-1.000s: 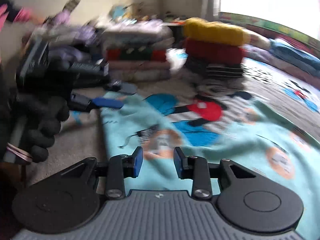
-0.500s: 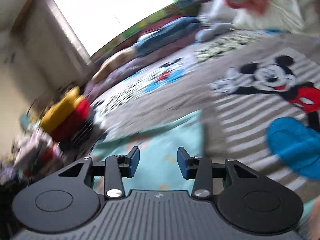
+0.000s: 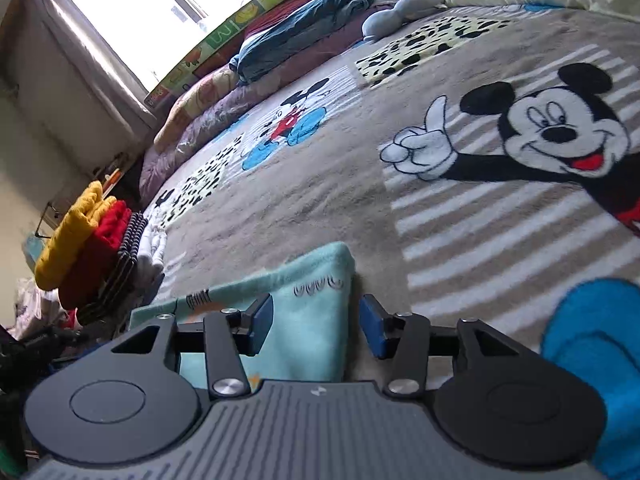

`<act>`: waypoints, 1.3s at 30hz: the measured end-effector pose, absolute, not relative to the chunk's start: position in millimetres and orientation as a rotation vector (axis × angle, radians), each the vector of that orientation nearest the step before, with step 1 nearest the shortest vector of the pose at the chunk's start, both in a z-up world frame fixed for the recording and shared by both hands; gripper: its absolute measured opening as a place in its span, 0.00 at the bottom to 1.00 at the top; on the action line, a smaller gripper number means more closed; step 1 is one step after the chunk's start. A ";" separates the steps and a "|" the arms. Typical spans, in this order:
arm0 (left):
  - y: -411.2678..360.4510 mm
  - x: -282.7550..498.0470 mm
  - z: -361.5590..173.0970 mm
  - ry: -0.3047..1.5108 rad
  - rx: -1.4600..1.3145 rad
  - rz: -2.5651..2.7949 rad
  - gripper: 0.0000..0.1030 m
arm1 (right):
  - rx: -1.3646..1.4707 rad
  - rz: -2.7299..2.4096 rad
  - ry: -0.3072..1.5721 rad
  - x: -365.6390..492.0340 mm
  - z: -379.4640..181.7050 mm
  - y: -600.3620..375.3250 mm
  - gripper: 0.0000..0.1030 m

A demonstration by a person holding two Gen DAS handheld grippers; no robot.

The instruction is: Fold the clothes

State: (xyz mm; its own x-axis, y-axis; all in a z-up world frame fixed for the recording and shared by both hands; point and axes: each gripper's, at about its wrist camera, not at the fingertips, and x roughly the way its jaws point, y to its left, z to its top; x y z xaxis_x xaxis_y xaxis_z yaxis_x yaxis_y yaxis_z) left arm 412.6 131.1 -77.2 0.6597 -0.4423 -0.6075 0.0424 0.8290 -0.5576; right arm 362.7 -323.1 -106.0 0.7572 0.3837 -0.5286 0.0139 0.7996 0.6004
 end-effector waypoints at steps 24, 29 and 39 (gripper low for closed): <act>163.1 451.3 -125.6 0.872 -0.794 -0.370 0.12 | 0.925 0.316 0.669 396.1 -156.2 -363.6 0.06; 159.6 437.7 -96.9 0.796 -0.684 -0.300 0.20 | 0.758 0.180 0.599 386.8 -128.5 -350.8 0.29; 120.0 455.3 -101.7 0.889 -0.576 -0.328 0.19 | 0.373 0.248 0.735 415.0 -106.0 -293.4 0.20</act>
